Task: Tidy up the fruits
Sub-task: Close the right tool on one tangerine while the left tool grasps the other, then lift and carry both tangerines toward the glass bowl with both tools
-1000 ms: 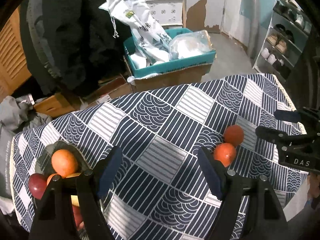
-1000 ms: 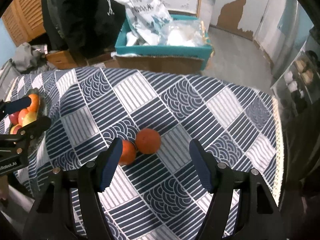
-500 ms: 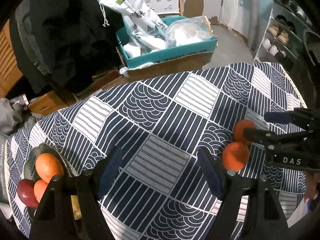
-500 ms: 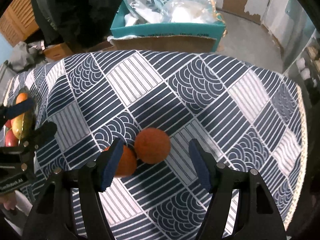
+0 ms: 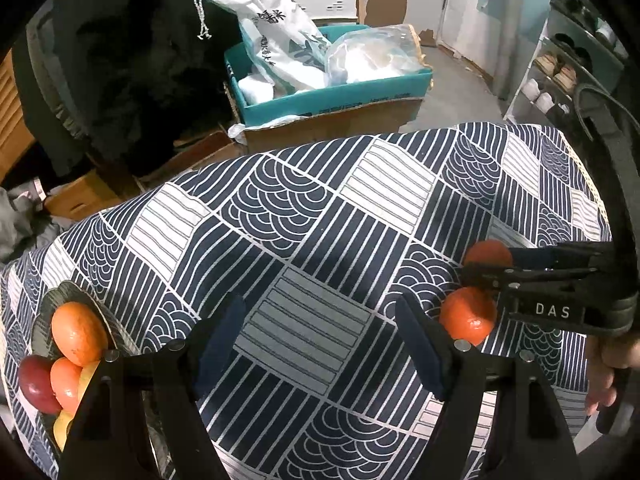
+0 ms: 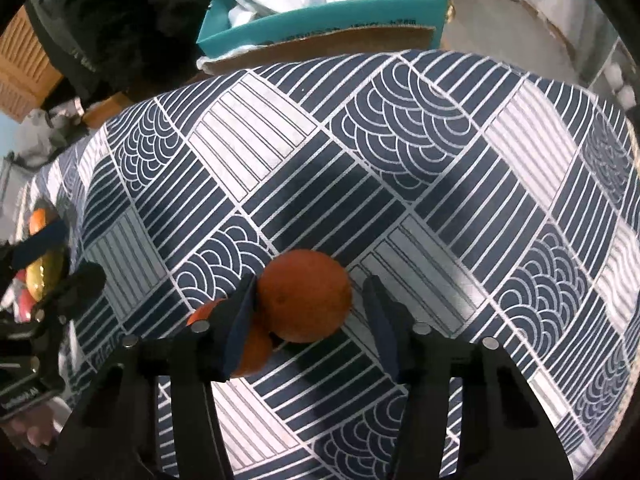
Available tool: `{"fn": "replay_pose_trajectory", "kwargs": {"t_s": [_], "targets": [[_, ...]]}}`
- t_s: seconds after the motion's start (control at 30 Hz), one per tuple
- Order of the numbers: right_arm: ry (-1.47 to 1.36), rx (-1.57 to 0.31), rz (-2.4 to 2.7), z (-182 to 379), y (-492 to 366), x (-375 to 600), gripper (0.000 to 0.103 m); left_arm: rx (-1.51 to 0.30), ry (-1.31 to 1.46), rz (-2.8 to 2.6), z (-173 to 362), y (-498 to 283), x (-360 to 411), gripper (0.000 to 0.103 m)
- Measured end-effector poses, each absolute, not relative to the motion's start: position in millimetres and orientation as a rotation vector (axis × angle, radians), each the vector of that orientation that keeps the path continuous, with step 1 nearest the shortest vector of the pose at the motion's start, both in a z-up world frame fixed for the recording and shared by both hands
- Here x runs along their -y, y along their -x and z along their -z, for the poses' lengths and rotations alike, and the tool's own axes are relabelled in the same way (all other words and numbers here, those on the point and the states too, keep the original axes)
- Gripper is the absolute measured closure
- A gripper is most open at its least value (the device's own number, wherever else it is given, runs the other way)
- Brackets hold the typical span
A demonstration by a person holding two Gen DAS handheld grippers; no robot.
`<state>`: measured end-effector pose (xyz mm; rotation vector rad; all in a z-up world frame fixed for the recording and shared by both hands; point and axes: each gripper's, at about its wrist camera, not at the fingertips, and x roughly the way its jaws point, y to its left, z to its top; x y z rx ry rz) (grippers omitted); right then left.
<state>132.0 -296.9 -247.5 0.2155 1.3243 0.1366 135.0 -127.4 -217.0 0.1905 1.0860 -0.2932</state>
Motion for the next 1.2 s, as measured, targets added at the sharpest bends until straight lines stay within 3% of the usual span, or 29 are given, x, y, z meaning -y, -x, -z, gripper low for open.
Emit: {"fn": "replay_pose_trajectory", "kwargs": {"t_s": [0.03,0.63,1.2], "targets": [[-0.230,-1.326,-0.144,247.6,-132.5,297.7,0.058,-1.087,-0.190,0.297,216.8,-134.6,128.6,0.024],[-0.123,-1.215,-0.004,206.5,-98.1,332.2,0.058,-1.111,-0.190,0.432,218.6,-116.2,174.3,0.023],[-0.131,-1.235,0.040,214.9,-74.3,354.7,0.058,-1.205,-0.199,0.458,254.3,-115.3,206.7,0.024]]}}
